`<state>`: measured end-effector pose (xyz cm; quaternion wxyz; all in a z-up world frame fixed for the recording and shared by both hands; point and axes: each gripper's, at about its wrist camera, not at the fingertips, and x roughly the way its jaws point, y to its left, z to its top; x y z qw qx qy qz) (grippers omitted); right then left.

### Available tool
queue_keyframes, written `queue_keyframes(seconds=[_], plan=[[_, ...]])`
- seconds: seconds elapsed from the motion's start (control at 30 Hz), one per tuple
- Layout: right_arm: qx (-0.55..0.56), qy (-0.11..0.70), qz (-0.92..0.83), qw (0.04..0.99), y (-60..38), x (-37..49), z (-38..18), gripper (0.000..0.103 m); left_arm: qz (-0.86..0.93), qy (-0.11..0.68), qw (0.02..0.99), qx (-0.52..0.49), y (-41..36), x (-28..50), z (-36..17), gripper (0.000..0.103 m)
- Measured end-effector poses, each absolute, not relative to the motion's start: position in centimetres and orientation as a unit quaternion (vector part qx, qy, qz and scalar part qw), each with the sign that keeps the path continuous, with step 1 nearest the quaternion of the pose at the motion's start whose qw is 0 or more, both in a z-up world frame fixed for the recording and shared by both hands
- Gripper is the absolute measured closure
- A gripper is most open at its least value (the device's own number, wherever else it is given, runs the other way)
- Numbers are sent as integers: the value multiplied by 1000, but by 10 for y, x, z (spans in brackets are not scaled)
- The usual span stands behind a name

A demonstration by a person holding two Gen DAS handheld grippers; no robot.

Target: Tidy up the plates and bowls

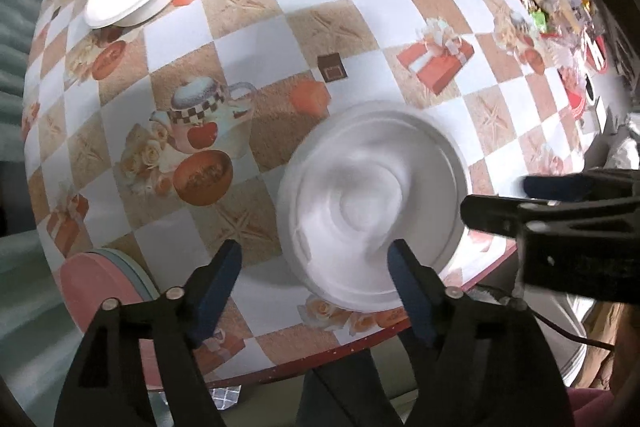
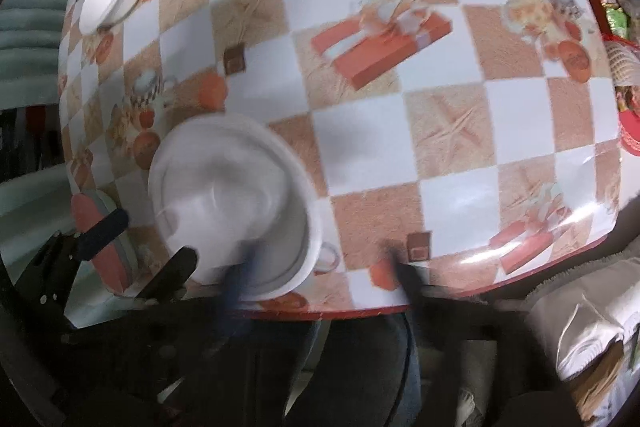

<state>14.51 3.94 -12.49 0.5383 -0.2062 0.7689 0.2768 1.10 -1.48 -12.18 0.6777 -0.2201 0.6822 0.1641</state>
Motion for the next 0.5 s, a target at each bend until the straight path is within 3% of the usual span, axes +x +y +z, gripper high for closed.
queue_keyframes(seconds=[0.5], plan=[[-216,708,283,610,68,220,-97,15,278,642,658,-279,73,-31,-102,23]])
